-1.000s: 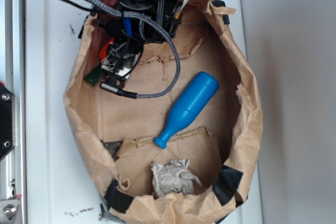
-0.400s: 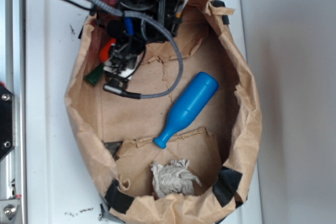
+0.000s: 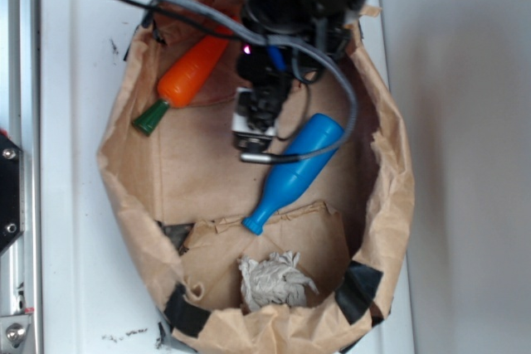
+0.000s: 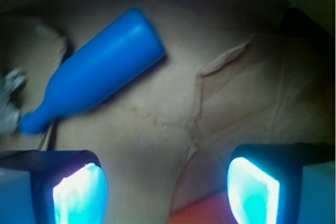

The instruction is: Grab the carrot.

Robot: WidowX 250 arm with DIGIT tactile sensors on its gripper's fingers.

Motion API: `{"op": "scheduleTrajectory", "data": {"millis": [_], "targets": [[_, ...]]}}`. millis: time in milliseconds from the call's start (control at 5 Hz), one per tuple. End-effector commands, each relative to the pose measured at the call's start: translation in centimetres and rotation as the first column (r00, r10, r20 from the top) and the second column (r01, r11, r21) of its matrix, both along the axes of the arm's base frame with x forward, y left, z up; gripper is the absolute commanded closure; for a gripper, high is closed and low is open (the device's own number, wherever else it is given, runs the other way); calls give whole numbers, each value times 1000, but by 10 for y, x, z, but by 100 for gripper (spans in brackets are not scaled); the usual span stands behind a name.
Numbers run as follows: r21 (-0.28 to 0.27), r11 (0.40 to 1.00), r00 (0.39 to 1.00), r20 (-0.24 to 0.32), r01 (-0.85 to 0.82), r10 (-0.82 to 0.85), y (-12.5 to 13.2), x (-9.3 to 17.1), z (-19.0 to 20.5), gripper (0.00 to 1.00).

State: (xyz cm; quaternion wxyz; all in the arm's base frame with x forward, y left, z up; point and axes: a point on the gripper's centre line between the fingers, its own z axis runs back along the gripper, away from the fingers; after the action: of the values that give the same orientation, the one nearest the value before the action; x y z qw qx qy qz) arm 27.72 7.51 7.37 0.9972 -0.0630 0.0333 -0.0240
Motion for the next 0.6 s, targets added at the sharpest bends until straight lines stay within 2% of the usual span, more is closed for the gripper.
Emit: {"op": "scheduleTrajectory", "data": {"millis": [0,400], "targets": [[52,994,990,105,-99,93,-4,18,10,0],[86,978,970,172,-192,175,-6,7,5,0]]}}
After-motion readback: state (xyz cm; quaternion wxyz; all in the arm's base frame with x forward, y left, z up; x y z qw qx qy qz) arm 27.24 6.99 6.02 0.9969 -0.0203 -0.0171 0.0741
